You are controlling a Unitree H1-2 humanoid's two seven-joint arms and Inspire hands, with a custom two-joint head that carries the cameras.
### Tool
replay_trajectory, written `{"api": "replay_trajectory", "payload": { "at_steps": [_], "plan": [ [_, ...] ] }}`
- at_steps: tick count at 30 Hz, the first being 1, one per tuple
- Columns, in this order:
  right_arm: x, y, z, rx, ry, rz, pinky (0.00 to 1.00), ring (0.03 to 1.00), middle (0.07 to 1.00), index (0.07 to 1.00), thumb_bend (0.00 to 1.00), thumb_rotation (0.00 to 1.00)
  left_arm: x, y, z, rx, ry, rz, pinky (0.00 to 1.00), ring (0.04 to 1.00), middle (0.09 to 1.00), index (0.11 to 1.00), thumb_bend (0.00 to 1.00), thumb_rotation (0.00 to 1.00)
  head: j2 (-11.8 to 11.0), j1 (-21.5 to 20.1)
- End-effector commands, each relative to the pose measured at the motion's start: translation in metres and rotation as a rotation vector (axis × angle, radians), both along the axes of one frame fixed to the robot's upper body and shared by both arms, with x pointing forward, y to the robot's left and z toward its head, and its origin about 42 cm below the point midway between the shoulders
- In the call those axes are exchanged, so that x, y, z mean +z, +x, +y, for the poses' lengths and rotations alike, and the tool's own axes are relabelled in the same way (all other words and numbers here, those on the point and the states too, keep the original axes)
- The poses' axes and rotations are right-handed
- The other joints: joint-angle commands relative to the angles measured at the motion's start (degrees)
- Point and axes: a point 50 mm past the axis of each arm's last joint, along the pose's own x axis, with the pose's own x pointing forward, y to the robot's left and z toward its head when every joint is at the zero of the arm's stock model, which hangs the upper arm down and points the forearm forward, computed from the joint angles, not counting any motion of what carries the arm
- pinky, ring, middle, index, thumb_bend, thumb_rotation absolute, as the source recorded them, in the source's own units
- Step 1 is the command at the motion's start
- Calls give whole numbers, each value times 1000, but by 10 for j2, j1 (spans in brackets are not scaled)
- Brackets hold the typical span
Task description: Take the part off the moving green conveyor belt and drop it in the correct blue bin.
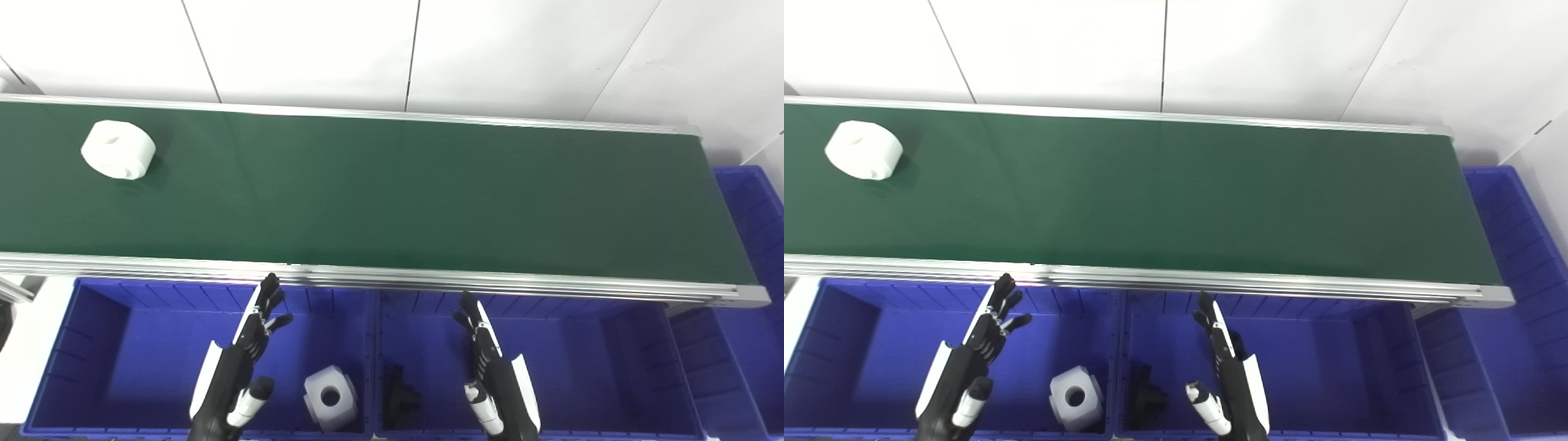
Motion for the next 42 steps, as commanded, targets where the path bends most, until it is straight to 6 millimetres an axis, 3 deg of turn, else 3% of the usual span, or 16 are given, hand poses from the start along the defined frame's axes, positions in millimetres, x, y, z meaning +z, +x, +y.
{"api": "replay_trajectory", "payload": {
  "at_steps": [1, 5, 9, 15, 17, 24, 27, 32, 33, 35, 39, 42],
  "plan": [
    [5, 2, -2, 0, 19, -61, 1000, 950, 980, 987, 917, 987, 4, 0, -1, 17, 32, -66, 768, 912, 996, 1000, 890, 982, -7, 10],
    [1, 2, -8, 4, 11, -52, 1000, 969, 995, 999, 927, 997, 3, -2, -11, 36, 17, -67, 759, 902, 988, 1000, 872, 959, -22, 29],
    [-3, 2, -12, 8, 1, -42, 1000, 973, 1000, 1000, 916, 1000, 1, -4, -16, 41, -2, -55, 754, 913, 996, 1000, 938, 950, -39, 41],
    [-9, 3, -19, 10, 13, -24, 1000, 984, 1000, 1000, 926, 993, -4, -5, -26, 54, -10, -45, 736, 887, 971, 1000, 940, 932, -62, 57],
    [-10, 3, -23, 10, 12, -17, 1000, 988, 1000, 1000, 938, 997, -5, -6, -30, 42, -13, -41, 751, 906, 989, 1000, 890, 928, -67, 66],
    [-18, 3, -42, 6, 10, 15, 1000, 1000, 1000, 1000, 976, 1000, -18, -5, -47, 28, -31, -3, 788, 915, 998, 1000, 859, 884, -89, 139],
    [-20, 5, -51, 13, 1, 22, 1000, 1000, 1000, 1000, 960, 1000, -21, -5, -54, 22, 5, -20, 747, 891, 977, 1000, 855, 909, -96, 180],
    [-25, 7, -58, 18, -13, 33, 1000, 1000, 1000, 1000, 923, 999, -23, -6, -63, 23, -9, -15, 681, 889, 971, 1000, 823, 896, -107, 181],
    [-26, 8, -58, 21, -18, 35, 1000, 1000, 1000, 1000, 906, 1000, -23, -6, -63, 19, -23, -5, 738, 918, 985, 1000, 830, 860, -107, 181],
    [-26, 8, -58, 21, -10, 38, 1000, 1000, 1000, 1000, 906, 998, -22, -6, -60, -2, -27, -6, 757, 932, 993, 1000, 826, 864, -107, 181],
    [-28, 9, -55, 16, 16, 45, 1000, 1000, 1000, 1000, 920, 982, -19, 1, -59, 36, 30, -85, 655, 863, 941, 988, 795, 825, -118, 175],
    [-29, 9, -54, 21, 21, 48, 1000, 1000, 1000, 1000, 926, 979, -9, 3, -56, -5, 28, -132, 697, 891, 961, 999, 843, 785, -122, 169]
  ]
}}
